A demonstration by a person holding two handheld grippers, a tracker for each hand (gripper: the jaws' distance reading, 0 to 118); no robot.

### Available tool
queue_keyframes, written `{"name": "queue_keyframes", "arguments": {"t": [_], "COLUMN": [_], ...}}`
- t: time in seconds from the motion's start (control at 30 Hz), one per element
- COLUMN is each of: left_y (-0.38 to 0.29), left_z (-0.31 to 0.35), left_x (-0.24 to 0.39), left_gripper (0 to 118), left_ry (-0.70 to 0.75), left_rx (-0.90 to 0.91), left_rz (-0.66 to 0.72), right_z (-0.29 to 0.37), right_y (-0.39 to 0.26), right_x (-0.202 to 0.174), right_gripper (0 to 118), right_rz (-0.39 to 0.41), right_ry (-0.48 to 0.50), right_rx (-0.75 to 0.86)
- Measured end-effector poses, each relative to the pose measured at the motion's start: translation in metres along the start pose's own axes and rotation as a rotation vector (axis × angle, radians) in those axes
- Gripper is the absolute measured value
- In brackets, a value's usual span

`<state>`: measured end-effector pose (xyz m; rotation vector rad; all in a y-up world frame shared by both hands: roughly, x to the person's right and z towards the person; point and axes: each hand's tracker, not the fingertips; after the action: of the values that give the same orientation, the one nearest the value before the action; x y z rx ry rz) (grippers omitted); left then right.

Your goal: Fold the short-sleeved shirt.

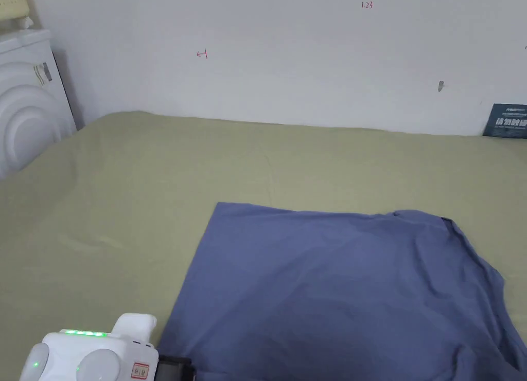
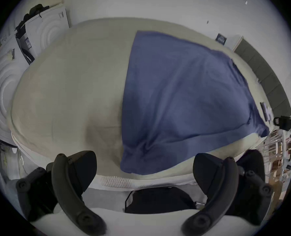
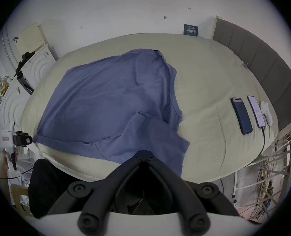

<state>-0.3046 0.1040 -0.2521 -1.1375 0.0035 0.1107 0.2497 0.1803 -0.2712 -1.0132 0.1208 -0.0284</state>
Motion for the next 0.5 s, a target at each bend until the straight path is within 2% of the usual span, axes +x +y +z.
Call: {"name": "queue_keyframes", "arguments": {"t": [0.07,0.1,0.13,0.2,0.23,0.27,0.3,0.33,0.37,0.4,0.43,0.5], "left_y": [-0.001,-0.002,-0.003,-0.003,-0.004,-0.005,-0.005,-0.005,-0.006,-0.006,-0.005,-0.006], "left_z": [-0.013,-0.018,-0.019,-0.022,-0.023,-0.015,-0.012,-0.01,-0.008,-0.001,0.002,0.006], "left_x": [0.001,-0.001,0.0,-0.002,-0.003,0.002,0.005,0.006,0.008,0.013,0.015,0.018], "left_gripper": [115,111,98,29,19,16,13,12,10,10,10,10], "left_ry": [0.025,0.02,0.016,0.016,0.024,-0.005,-0.012,-0.017,-0.018,-0.019,-0.02,-0.02], "left_rx": [-0.017,-0.016,-0.018,0.004,0.023,0.032,0.023,0.023,0.029,0.036,0.038,0.044], "left_rz": [-0.006,-0.008,-0.011,-0.002,0.013,0.025,0.028,0.023,0.011,-0.003,-0.008,-0.013], "right_z": [-0.003,-0.005,-0.008,-0.013,-0.016,-0.018,-0.022,-0.027,-0.029,-0.033,-0.036,-0.042], "right_y": [-0.001,-0.001,-0.001,-0.001,-0.001,-0.002,-0.002,-0.003,-0.004,-0.006,-0.008,-0.012], "right_x": [-0.001,-0.001,-0.001,0.001,0.002,0.004,0.007,0.013,0.014,0.015,0.016,0.018], "right_gripper": [0,0,0,0,0,3,11,29,64,88,99,100], "right_rz": [0.005,0.01,0.011,0.003,-0.003,-0.012,-0.014,-0.014,-0.012,-0.008,-0.007,-0.002], "right_ry": [0.003,0.002,0.0,-0.011,-0.018,-0.021,-0.025,-0.021,-0.011,-0.003,-0.003,-0.005], "right_rx": [-0.011,-0.023,-0.035,-0.056,-0.067,-0.077,-0.093,-0.115,-0.127,-0.137,-0.136,-0.135]}}
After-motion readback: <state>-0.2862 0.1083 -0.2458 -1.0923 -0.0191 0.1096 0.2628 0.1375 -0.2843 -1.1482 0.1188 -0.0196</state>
